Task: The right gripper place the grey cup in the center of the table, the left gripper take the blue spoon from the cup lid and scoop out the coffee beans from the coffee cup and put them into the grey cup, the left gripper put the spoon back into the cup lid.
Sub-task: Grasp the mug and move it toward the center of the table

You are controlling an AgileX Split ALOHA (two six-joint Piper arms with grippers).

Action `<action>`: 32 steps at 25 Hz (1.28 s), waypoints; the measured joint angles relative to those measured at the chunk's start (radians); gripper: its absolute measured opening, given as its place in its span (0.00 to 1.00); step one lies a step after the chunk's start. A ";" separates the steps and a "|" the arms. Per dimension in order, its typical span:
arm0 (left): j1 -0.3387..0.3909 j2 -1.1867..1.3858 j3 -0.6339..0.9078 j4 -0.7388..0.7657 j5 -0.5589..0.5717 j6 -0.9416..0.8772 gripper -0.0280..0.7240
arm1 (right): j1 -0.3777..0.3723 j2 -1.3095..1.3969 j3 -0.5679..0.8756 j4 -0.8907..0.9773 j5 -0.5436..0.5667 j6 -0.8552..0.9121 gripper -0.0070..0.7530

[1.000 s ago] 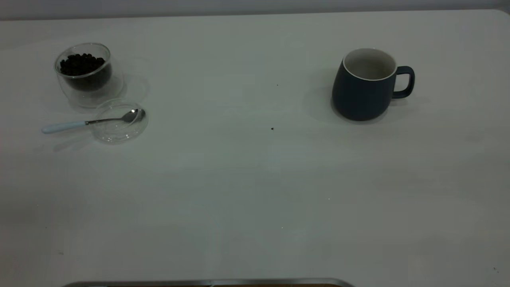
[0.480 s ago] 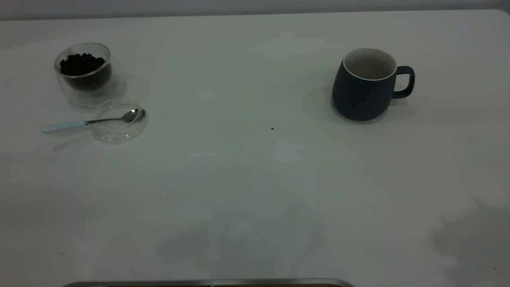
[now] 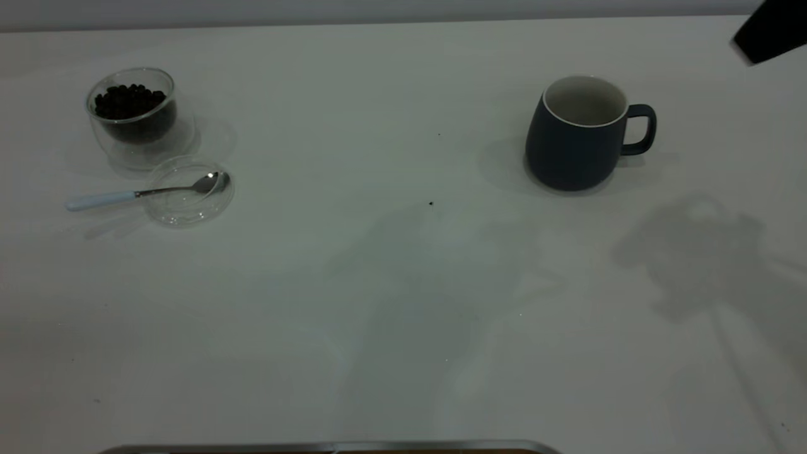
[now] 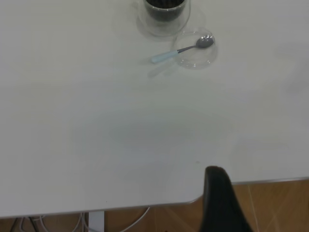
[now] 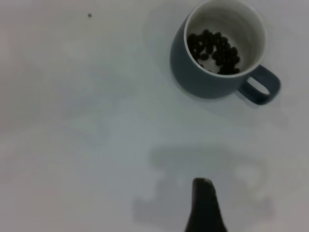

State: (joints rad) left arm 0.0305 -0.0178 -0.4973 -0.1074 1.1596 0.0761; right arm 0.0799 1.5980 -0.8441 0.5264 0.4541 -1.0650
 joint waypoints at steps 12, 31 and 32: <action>0.000 0.000 0.000 0.000 0.000 0.000 0.70 | -0.085 0.511 -0.287 0.062 -0.112 -0.678 0.68; 0.000 0.000 0.000 0.000 0.000 0.000 0.70 | -0.080 0.742 -0.504 0.275 -0.013 -1.024 0.68; 0.000 0.000 0.000 0.000 0.000 0.000 0.70 | -0.072 0.747 -0.506 0.280 -0.007 -1.024 0.68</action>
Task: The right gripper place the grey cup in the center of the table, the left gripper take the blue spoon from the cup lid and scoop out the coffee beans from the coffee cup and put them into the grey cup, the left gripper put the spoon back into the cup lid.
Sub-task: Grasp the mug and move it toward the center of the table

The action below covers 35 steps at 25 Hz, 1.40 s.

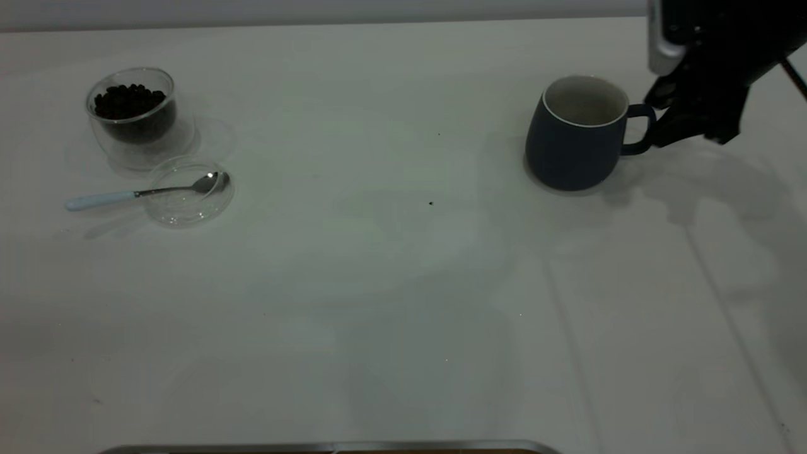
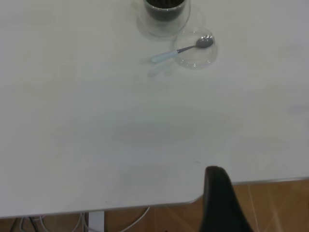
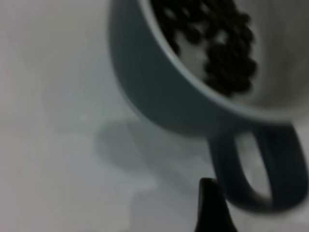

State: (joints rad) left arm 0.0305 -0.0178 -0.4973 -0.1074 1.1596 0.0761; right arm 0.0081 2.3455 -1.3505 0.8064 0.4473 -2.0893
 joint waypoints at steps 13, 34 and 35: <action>0.000 0.000 0.000 0.000 0.000 -0.001 0.70 | 0.205 0.047 -0.016 0.168 -0.003 0.000 0.67; 0.000 0.000 0.000 0.000 0.000 0.000 0.70 | 0.365 0.102 -0.128 0.290 0.034 0.000 0.67; 0.000 0.000 0.000 0.000 0.000 0.000 0.70 | 0.369 0.102 -0.128 0.292 0.043 0.000 0.67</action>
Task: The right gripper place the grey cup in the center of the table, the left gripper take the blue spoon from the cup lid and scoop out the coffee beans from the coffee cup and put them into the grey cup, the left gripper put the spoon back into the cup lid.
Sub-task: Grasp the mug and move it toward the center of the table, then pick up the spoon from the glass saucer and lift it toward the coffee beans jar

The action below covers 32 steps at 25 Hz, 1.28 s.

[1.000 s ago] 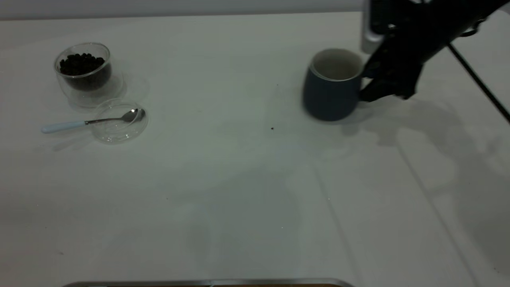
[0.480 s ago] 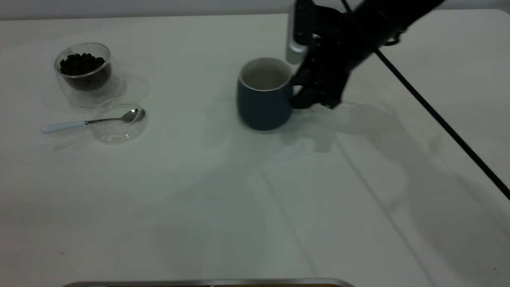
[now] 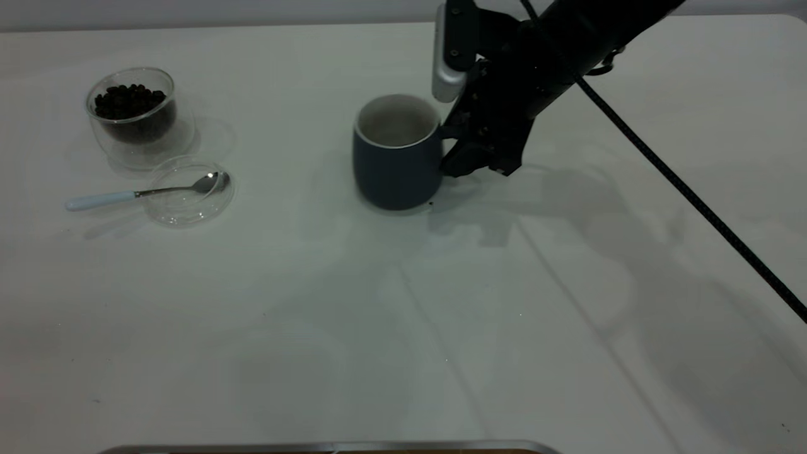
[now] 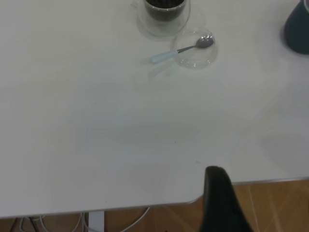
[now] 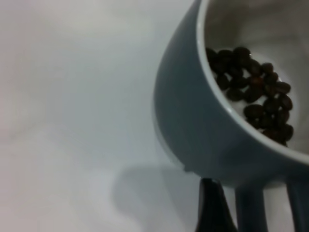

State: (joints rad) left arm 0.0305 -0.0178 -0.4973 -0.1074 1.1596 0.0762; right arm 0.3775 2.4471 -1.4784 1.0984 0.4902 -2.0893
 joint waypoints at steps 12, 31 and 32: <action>0.000 0.000 0.000 -0.001 0.000 0.000 0.70 | -0.040 -0.154 0.000 -0.125 0.018 0.264 0.67; 0.000 0.000 0.000 -0.001 0.000 0.000 0.70 | -0.039 -0.983 0.144 -1.151 0.730 2.134 0.67; 0.000 0.000 0.000 -0.001 0.000 0.000 0.70 | -0.039 -1.029 0.194 -1.179 0.731 2.155 0.67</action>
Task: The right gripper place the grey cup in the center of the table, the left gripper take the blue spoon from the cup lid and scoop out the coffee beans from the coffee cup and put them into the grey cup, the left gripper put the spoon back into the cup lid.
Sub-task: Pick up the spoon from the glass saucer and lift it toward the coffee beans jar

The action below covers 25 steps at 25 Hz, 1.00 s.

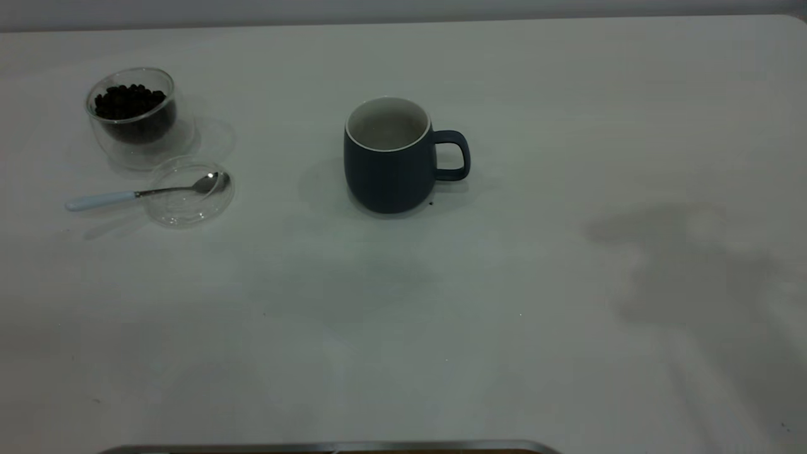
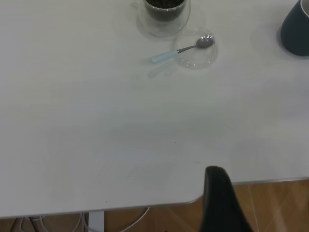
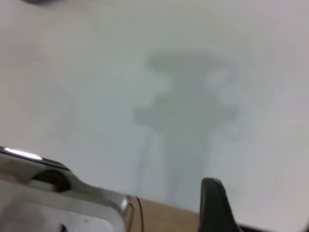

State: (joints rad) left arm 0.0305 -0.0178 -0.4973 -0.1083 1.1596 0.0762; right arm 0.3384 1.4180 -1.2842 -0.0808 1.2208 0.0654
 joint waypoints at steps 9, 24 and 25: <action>0.000 0.000 0.000 0.000 0.000 -0.001 0.70 | 0.000 -0.447 0.520 -0.026 -0.031 0.020 0.67; 0.000 0.000 0.000 0.000 0.000 0.000 0.70 | -0.156 -1.195 0.805 0.018 -0.112 0.018 0.67; 0.000 0.000 0.000 0.000 0.000 0.000 0.70 | -0.165 -1.250 0.805 0.018 -0.111 0.018 0.67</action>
State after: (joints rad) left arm 0.0305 -0.0178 -0.4973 -0.1083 1.1596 0.0758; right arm 0.1730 0.1676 -0.4793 -0.0624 1.1101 0.0830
